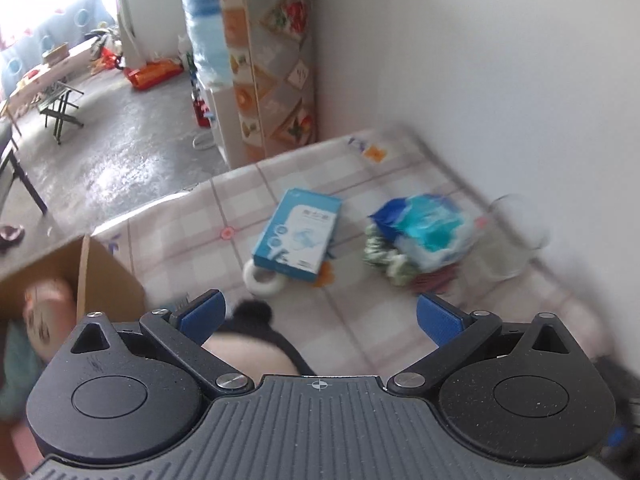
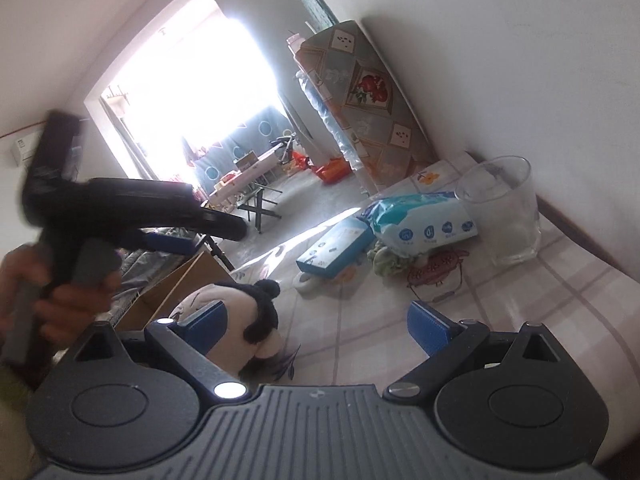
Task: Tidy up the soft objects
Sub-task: 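Grasp the blue bandage box with the left tool, then grasp the white tape roll with the right tool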
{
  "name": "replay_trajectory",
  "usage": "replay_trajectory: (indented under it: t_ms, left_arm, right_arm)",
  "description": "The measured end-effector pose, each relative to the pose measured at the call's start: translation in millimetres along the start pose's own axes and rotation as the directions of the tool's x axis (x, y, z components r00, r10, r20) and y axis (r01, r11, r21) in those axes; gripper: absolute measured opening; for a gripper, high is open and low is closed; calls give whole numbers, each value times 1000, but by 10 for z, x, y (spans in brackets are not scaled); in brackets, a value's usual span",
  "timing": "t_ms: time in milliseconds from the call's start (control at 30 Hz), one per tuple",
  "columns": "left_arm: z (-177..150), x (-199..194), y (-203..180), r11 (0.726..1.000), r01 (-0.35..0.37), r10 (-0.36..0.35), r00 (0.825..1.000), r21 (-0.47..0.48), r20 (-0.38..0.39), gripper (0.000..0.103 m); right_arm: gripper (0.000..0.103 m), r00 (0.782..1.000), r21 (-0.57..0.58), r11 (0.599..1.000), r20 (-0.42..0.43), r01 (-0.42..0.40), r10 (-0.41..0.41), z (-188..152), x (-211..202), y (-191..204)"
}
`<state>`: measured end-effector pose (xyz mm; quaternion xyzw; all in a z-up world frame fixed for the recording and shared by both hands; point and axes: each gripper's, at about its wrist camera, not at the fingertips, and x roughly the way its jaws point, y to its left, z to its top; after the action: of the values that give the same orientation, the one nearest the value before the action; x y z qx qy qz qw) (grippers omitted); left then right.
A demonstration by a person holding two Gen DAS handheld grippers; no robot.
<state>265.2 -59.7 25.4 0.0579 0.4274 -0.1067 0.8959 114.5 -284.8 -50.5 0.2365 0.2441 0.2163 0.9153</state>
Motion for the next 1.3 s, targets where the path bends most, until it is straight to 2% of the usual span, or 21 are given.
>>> replay_trajectory:
  t_ms: [67, 267, 700, 767, 867, 933, 1133, 1300]
  left_arm:
    - [155, 271, 29, 999, -17, 18, 998, 33, -55, 102]
    - [382, 1019, 25, 994, 15, 7, 979, 109, -203, 101]
    - [631, 1686, 74, 991, 0, 39, 956, 134, -290, 102]
    - [627, 1744, 89, 993, -5, 41, 952, 120, -302, 100]
    - [628, 1812, 99, 995, -10, 40, 949, 97, -313, 92]
    - [630, 1843, 108, 996, -19, 45, 948, 85, -317, 76]
    - [624, 1815, 191, 999, -43, 47, 951, 20, -307, 74]
    - [680, 1496, 340, 996, -35, 13, 971, -88, -238, 74]
  right_arm:
    - [99, 1000, -19, 1000, 2, -6, 6, 34, 74, -9]
    - [99, 1000, -40, 999, -3, -18, 18, 103, 266, -104]
    - [99, 997, 13, 997, 2, -75, 75, 81, 361, -338]
    - [99, 997, 18, 997, 4, -80, 80, 77, 356, -356]
    - [99, 996, 28, 995, -1, -91, 91, 68, 363, -382]
    - [99, 996, 30, 995, -5, -93, 93, 62, 371, -394]
    - [99, 997, 25, 997, -4, -75, 75, 63, 355, -371]
    - [99, 997, 3, 997, -21, -74, 74, 147, 377, -263]
